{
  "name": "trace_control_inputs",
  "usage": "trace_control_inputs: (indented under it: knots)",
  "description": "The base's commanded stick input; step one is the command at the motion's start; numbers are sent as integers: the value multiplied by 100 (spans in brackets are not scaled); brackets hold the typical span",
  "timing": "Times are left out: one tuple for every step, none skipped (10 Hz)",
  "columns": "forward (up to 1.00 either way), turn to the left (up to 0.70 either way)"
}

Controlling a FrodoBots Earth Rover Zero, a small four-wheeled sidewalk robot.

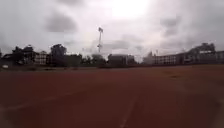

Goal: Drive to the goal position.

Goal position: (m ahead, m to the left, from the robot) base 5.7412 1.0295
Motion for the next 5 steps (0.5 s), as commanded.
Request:
trace_control_inputs:
  knots:
    - [50, 0]
    - [50, 0]
    - [50, 0]
    - [50, 0]
    - [50, 0]
